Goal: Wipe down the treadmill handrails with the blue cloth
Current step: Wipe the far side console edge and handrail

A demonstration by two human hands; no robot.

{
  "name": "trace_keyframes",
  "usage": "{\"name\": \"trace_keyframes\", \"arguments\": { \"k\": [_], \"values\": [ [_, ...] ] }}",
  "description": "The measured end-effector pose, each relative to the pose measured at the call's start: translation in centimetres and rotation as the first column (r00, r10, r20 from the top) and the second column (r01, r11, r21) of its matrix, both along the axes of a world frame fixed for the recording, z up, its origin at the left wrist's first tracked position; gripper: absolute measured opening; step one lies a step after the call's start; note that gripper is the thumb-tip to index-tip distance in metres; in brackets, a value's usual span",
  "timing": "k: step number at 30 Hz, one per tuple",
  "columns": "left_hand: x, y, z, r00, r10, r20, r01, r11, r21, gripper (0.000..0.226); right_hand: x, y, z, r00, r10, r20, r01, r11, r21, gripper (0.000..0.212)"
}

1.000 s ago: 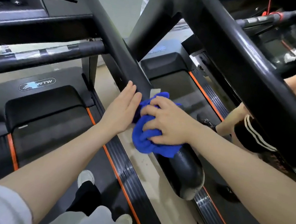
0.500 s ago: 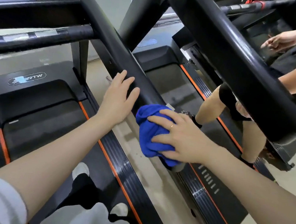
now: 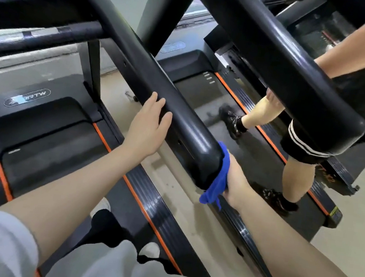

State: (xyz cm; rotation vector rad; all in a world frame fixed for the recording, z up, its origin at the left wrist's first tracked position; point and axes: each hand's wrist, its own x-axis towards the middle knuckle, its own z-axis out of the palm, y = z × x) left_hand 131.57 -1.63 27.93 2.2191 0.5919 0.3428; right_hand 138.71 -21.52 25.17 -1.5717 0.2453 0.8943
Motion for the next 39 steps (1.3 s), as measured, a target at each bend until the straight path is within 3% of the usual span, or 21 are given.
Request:
{"name": "trace_keyframes", "arguments": {
  "k": [2, 3, 4, 5, 6, 8, 10, 11, 14, 16, 17, 19, 20, 22, 25, 27, 29, 30, 33, 36, 39],
  "values": [
    [0.1, 0.3, 0.1, 1.000, 0.007, 0.008, -0.007, 1.000, 0.019, 0.047, -0.1, 0.9, 0.7, 0.962, 0.029, 0.272, -0.011, 0.998, -0.068, 0.045],
    [0.1, 0.5, 0.1, 1.000, 0.017, 0.017, -0.018, 0.999, 0.027, 0.046, -0.4, 1.1, 1.1, 0.870, 0.158, 0.466, -0.101, 0.984, -0.145, 0.043],
    [0.2, 0.6, 0.1, 0.999, 0.035, 0.026, -0.036, 0.999, 0.035, 0.044, -0.8, 1.2, 1.5, 0.682, 0.358, 0.638, -0.206, 0.931, -0.302, 0.046],
    [0.3, 0.7, 0.1, 0.998, 0.052, 0.036, -0.053, 0.998, 0.042, 0.042, -1.2, 1.1, 1.9, 0.425, 0.556, 0.714, -0.239, 0.830, -0.504, 0.050],
    [0.3, 0.8, 0.1, 0.997, 0.064, 0.046, -0.066, 0.997, 0.048, 0.041, -1.4, 0.9, 2.2, 0.146, 0.685, 0.714, -0.190, 0.728, -0.659, 0.049],
    [0.2, 1.2, 0.0, 0.996, 0.064, 0.060, -0.068, 0.995, 0.070, 0.039, -0.9, 0.4, 1.6, -0.352, 0.740, 0.572, -0.019, 0.606, -0.795, 0.042],
    [0.0, 1.7, -0.2, 0.997, 0.032, 0.065, -0.039, 0.993, 0.110, 0.039, -0.5, 0.5, 0.9, -0.647, 0.698, 0.307, 0.078, 0.460, -0.884, 0.036],
    [-0.1, 2.0, -0.3, 0.998, 0.010, 0.060, -0.018, 0.990, 0.140, 0.039, -0.5, 1.0, 0.8, -0.717, 0.677, 0.167, 0.129, 0.365, -0.922, 0.033],
    [-0.4, 3.1, -0.1, 0.998, -0.066, 0.002, 0.063, 0.966, 0.249, 0.039, -1.8, 4.2, 1.5, -0.716, 0.645, -0.267, 0.342, -0.008, -0.939, 0.029],
    [-0.7, 4.1, 0.4, 0.992, -0.125, -0.027, 0.128, 0.954, 0.271, 0.040, -1.9, 6.9, 1.5, -0.720, 0.496, -0.484, 0.419, -0.245, -0.874, 0.025],
    [-0.8, 4.6, 0.7, 0.988, -0.154, -0.031, 0.156, 0.952, 0.263, 0.043, -1.4, 8.7, 1.8, -0.711, 0.512, -0.482, 0.401, -0.269, -0.876, 0.025],
    [-1.0, 5.6, 1.2, 0.984, -0.180, -0.011, 0.178, 0.961, 0.212, 0.049, 0.2, 12.9, 2.3, -0.637, 0.685, -0.355, 0.317, -0.187, -0.930, 0.031],
    [-1.1, 6.3, 1.4, 0.985, -0.171, 0.018, 0.164, 0.969, 0.185, 0.051, 0.7, 14.8, 2.8, -0.612, 0.721, -0.326, 0.361, -0.112, -0.926, 0.038],
    [-1.6, 7.7, 1.5, 0.992, -0.103, 0.078, 0.089, 0.983, 0.163, 0.050, 0.8, 17.6, 3.6, -0.564, 0.732, -0.382, 0.466, -0.099, -0.879, 0.046],
    [-2.6, 10.4, 1.5, 0.994, 0.041, 0.103, -0.057, 0.986, 0.159, 0.044, 0.1, 18.2, 2.7, -0.531, 0.661, -0.530, 0.559, -0.196, -0.805, 0.046],
    [-3.2, 12.5, 1.5, 0.993, 0.055, 0.107, -0.075, 0.979, 0.191, 0.042, -0.5, 17.8, 1.5, -0.583, 0.577, -0.572, 0.431, -0.377, -0.820, 0.035],
    [-3.4, 14.6, 1.5, 0.996, 0.044, 0.073, -0.058, 0.979, 0.195, 0.045, -0.6, 18.8, 1.8, -0.618, 0.426, -0.661, 0.363, -0.591, -0.720, 0.028],
    [-3.3, 15.6, 1.6, 0.998, 0.044, 0.054, -0.054, 0.980, 0.193, 0.047, -0.4, 20.0, 2.2, -0.624, 0.395, -0.674, 0.356, -0.625, -0.695, 0.028],
    [-3.1, 18.7, 1.9, 0.996, 0.082, 0.016, -0.084, 0.972, 0.217, 0.045, 1.5, 25.3, 3.1, -0.608, 0.463, -0.645, 0.423, -0.499, -0.757, 0.028],
    [-2.6, 22.2, 2.3, 0.993, 0.118, -0.023, -0.106, 0.951, 0.290, 0.038, 5.5, 31.9, 4.0, -0.665, 0.701, -0.258, 0.174, -0.191, -0.966, 0.031],
    [-2.0, 25.9, 2.5, 0.991, 0.129, -0.043, -0.097, 0.894, 0.438, 0.043, 7.9, 37.5, 6.6, -0.652, 0.675, -0.345, 0.400, -0.079, -0.913, 0.030]
  ]
}}
